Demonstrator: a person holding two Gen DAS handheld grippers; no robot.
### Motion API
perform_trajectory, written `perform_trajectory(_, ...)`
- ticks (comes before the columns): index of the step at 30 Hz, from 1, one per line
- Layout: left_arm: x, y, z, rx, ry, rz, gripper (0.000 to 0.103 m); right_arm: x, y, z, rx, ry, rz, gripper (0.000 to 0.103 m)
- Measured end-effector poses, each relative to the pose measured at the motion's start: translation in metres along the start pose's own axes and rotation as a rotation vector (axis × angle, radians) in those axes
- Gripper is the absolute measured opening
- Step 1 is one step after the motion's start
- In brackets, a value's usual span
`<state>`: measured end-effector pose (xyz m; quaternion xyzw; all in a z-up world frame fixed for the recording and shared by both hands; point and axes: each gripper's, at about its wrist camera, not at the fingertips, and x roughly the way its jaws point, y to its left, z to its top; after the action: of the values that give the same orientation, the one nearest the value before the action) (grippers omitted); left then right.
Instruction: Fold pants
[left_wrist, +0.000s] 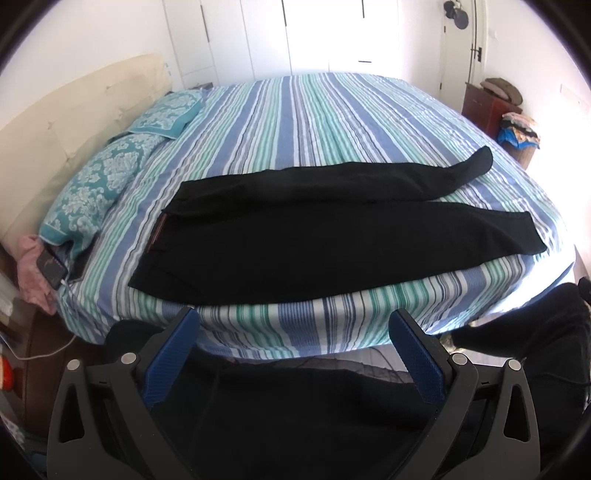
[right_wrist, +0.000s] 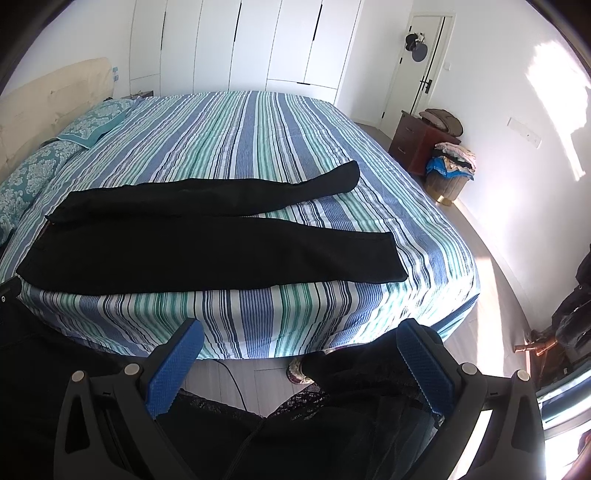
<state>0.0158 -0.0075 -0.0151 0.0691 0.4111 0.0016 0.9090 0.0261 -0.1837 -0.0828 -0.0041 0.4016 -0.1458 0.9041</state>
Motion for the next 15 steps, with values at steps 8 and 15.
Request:
perform_trajectory(8,0.0008,0.0002,0.0002,0.005,0.001,0.004,0.102,0.0026,0.0013,-0.0005,-0.004,0.006,0.000,0.103)
perform_trajectory(15,0.0031,-0.0002,0.0000,-0.008,0.019,-0.014,0.102,0.0045,0.0023,-0.0008,-0.011,0.018,-0.002,0.103)
